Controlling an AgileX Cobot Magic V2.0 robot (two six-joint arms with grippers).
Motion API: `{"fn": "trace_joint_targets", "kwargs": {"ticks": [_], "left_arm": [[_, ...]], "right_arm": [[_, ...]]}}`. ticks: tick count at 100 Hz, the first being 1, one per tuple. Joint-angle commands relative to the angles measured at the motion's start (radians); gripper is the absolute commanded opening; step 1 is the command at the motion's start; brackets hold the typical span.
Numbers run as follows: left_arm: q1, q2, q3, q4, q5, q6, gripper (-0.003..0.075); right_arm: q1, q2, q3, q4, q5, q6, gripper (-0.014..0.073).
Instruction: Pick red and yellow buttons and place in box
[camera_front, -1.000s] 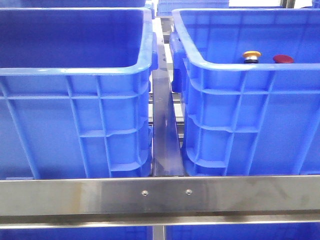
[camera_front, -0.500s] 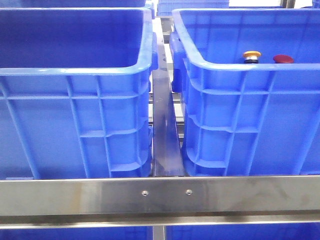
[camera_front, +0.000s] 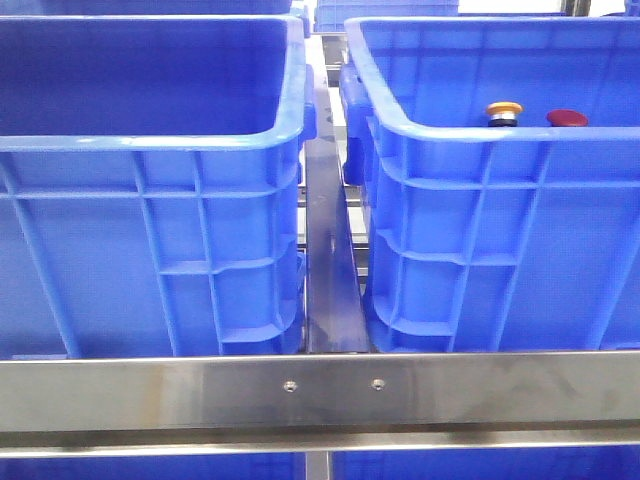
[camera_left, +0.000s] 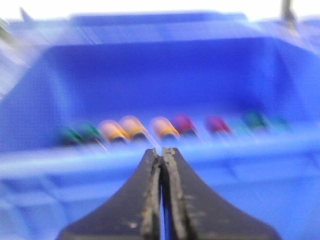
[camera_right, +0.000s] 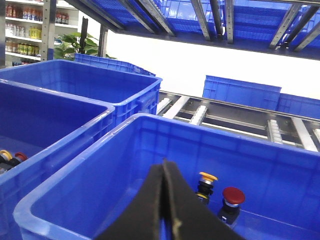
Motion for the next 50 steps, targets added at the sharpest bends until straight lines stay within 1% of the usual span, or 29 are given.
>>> {"fn": "trace_joint_targets", "kwargs": {"ticks": [1, 3, 11, 18, 50], "left_arm": [[0.06, -0.031, 0.054, 0.012, -0.119, -0.019, -0.002], [0.079, -0.036, 0.054, 0.023, -0.094, -0.037, -0.002], [0.121, -0.036, 0.054, 0.058, -0.086, -0.086, -0.002], [0.147, -0.036, 0.054, 0.07, -0.086, -0.091, -0.002], [0.148, -0.036, 0.054, 0.07, 0.01, -0.091, -0.002]], "right_arm": [[-0.008, 0.007, -0.027, 0.114, 0.024, 0.001, -0.0068], [-0.008, 0.007, -0.027, 0.114, 0.024, 0.001, -0.0068], [-0.008, 0.007, -0.027, 0.114, 0.024, 0.001, -0.0068], [-0.008, 0.007, -0.027, 0.114, 0.024, 0.001, -0.0068], [-0.008, 0.007, -0.027, 0.114, 0.024, 0.001, -0.0068]]}}
